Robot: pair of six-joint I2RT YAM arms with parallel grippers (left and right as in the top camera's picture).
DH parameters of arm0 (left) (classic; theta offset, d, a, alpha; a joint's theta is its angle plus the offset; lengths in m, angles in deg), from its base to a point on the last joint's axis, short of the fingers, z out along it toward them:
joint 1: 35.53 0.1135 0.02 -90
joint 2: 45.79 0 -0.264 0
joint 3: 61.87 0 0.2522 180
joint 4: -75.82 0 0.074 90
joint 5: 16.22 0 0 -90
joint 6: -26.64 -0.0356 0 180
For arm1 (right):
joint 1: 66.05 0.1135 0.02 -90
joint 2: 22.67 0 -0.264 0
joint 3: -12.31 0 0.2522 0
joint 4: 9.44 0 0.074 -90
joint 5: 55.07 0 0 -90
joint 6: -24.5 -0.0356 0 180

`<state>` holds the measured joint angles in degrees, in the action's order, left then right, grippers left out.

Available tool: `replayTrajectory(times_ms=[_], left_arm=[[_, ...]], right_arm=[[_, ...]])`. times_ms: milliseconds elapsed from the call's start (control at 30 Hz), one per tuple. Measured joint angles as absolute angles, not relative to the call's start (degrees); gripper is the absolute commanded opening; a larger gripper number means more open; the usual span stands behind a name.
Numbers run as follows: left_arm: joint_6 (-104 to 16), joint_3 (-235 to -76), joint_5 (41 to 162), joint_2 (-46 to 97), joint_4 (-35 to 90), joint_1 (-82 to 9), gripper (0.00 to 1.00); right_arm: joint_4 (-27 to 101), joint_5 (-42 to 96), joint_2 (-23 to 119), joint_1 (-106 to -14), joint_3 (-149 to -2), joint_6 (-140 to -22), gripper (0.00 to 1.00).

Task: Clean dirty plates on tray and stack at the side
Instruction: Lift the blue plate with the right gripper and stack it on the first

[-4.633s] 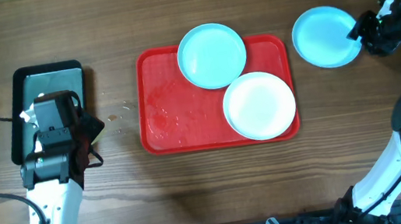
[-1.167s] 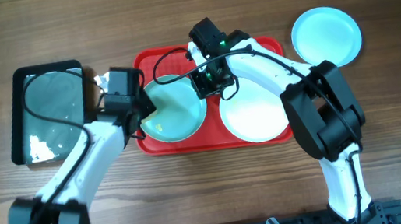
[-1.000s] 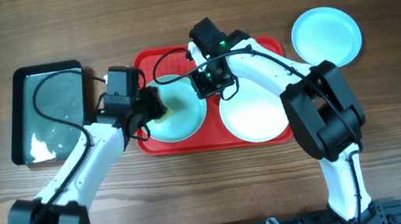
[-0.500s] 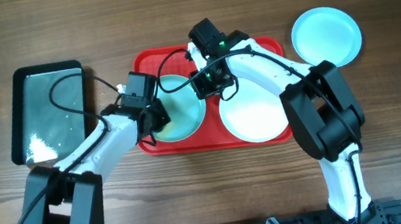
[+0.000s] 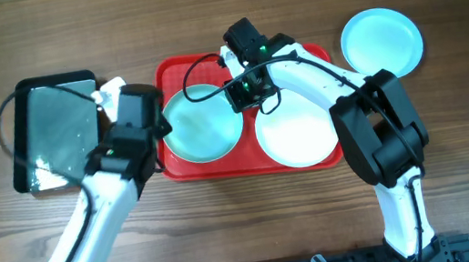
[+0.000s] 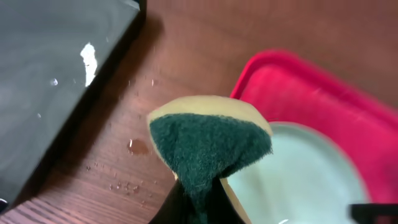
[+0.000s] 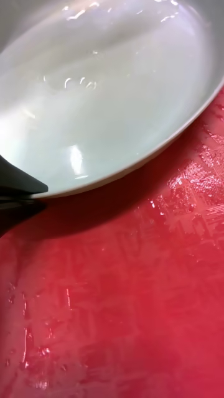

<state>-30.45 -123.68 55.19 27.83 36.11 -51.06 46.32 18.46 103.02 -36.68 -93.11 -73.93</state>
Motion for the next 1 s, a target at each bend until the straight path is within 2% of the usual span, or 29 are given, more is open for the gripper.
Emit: replayTrajectory(times_ms=[200,300,433,667,867,1000], left_arm=[[-27.2,-123.7,63.2,22.5,33.5,-39.3,0.04],[-26.6,-123.7,65.9,22.2,31.3,-31.3,0.04],[-26.3,-123.6,67.4,22.2,28.2,-25.8,0.04],[-26.1,-123.6,68.2,22.2,26.2,-22.8,0.04],[-26.1,-123.6,68.6,22.2,25.5,-22.8,0.04],[-26.1,-123.6,68.8,22.2,25.3,-22.8,0.04]], right_arm=[[48.2,28.9,97.9,-35.7,-93.9,-67.3,0.04],[48.2,38.8,90.7,-33.0,-94.5,-62.4,0.04],[46.2,53.2,82.1,-26.7,-95.9,-53.5,0.04],[38.0,77.5,78.0,-14.8,-96.5,-30.8,0.04],[34.4,88.5,78.0,-8.9,-96.5,-10.2,0.04],[27.0,93.9,78.0,-6.7,-96.5,-2.4,0.04]])
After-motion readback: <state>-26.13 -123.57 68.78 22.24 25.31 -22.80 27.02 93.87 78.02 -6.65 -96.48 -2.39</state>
